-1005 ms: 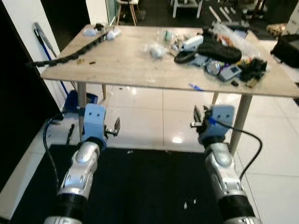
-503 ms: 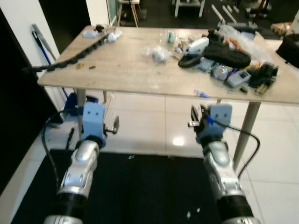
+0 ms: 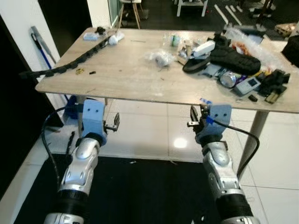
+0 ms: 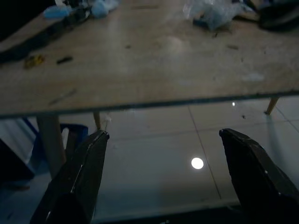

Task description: Picking trash to rubbish bin

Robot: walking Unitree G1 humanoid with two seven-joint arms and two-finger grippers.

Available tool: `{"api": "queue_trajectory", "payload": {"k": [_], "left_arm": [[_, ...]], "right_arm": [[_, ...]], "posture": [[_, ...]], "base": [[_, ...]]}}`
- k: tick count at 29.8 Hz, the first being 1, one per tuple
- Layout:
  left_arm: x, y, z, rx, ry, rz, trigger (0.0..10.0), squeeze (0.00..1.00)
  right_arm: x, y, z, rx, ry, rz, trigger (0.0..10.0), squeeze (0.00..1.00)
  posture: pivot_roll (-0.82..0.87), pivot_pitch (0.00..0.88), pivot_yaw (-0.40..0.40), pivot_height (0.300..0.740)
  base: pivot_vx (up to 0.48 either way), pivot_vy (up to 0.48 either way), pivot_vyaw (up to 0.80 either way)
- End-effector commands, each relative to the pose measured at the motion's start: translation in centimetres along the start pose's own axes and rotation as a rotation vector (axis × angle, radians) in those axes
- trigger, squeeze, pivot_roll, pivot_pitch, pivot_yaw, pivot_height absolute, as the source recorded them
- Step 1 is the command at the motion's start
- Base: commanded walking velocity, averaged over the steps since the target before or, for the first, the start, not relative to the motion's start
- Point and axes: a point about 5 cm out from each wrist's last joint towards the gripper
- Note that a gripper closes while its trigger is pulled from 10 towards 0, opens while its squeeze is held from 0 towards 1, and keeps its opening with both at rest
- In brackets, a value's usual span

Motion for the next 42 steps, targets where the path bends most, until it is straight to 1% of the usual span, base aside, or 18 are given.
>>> {"api": "queue_trajectory", "payload": {"k": [1,10,26,33,42], "left_arm": [[-0.14,0.05,-0.34,-0.002,0.007,0.005,10.0,0.0],[-0.15,0.16,-0.27,-0.003,0.002,0.008,10.0,0.0],[-0.22,0.19,-0.18,-0.006,-0.005,0.008,10.0,0.0],[-0.3,0.13,-0.1,-0.006,-0.008,0.004,10.0,0.0],[-0.36,0.11,-0.07,-0.002,-0.01,0.003,10.0,0.0]], "right_arm": [[-0.16,-0.17,-0.45,0.016,0.005,-0.009,10.0,0.0],[-0.22,-0.35,-0.09,0.014,-0.008,-0.021,10.0,0.0],[-0.34,-0.57,0.06,0.048,-0.02,-0.039,10.0,0.0],[-0.43,-0.63,0.11,0.046,-0.018,-0.043,10.0,0.0],[-0.41,-0.53,0.08,0.04,-0.017,-0.037,10.0,0.0]], "posture": [[-0.01,0.11,0.027,0.74],[-0.01,0.115,0.026,0.74],[-0.01,0.124,0.027,0.74],[-0.01,0.128,0.026,0.74],[-0.01,0.129,0.026,0.74]], "base": [[0.33,0.0,0.0],[0.331,0.0,0.0],[0.33,0.0,0.0],[0.334,0.0,-0.65],[0.333,0.0,0.0]]}}
Point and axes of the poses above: a point about 5 cm out from each wrist's last joint towards the gripper, its own x axis pointing out of the wrist towards the gripper, its own y axis along the axis of the wrist's last joint, z = x × y, and after that the axes turned 5 degrees about -x, right-handed
